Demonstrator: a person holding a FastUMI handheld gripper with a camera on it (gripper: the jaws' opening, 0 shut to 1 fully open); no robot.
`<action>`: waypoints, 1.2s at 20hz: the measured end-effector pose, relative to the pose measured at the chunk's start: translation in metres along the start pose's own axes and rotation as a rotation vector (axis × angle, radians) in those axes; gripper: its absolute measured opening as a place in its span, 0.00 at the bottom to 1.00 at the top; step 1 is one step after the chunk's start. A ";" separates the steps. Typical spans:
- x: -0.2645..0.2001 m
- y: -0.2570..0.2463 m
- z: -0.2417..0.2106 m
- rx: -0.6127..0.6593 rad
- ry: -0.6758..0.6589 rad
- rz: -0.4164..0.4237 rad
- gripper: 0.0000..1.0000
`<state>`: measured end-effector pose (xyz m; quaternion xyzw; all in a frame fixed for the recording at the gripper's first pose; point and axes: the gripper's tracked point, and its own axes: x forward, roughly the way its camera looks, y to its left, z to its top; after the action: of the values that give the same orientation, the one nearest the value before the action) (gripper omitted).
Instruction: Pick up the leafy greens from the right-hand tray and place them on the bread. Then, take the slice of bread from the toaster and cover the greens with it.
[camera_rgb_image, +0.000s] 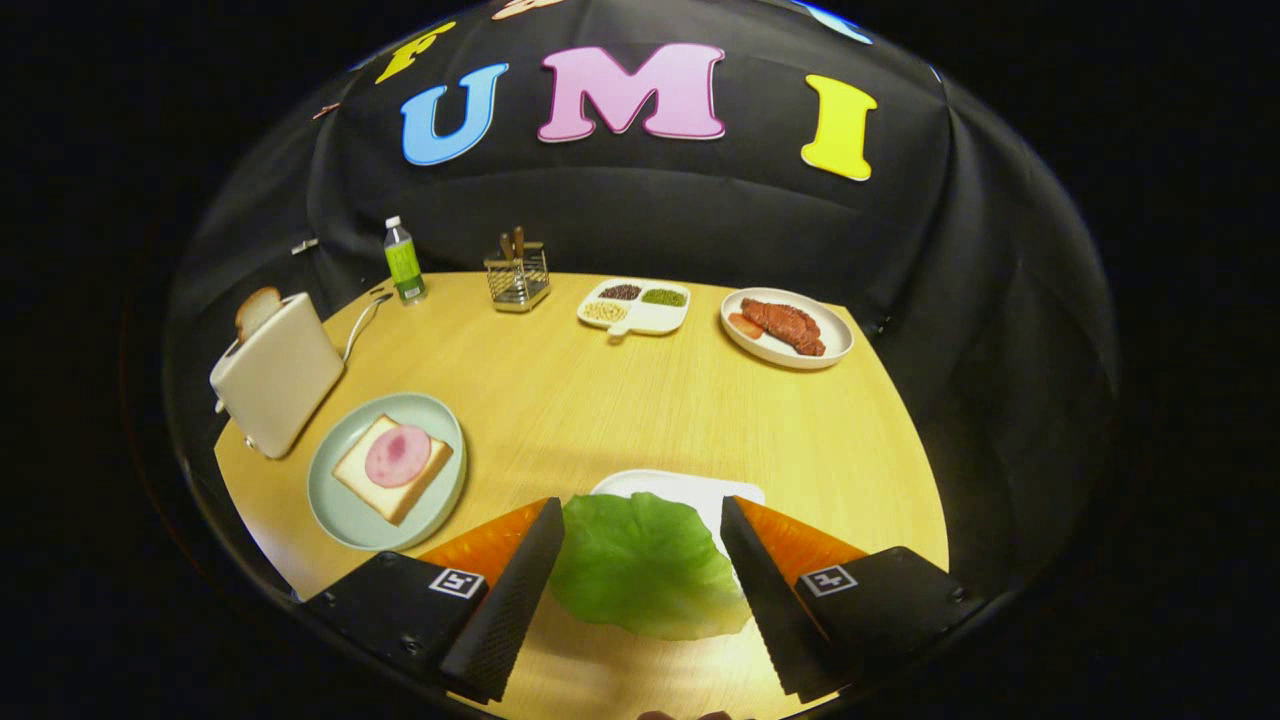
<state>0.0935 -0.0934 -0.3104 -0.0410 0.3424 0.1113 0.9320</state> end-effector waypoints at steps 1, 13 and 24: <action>0.006 0.001 -0.009 -0.009 0.022 0.012 0.98; 0.035 -0.009 -0.062 -0.004 0.124 0.053 0.92; 0.030 0.006 -0.057 -0.044 0.134 0.104 0.20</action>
<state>0.0780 -0.0910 -0.3735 -0.0508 0.4032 0.1641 0.8988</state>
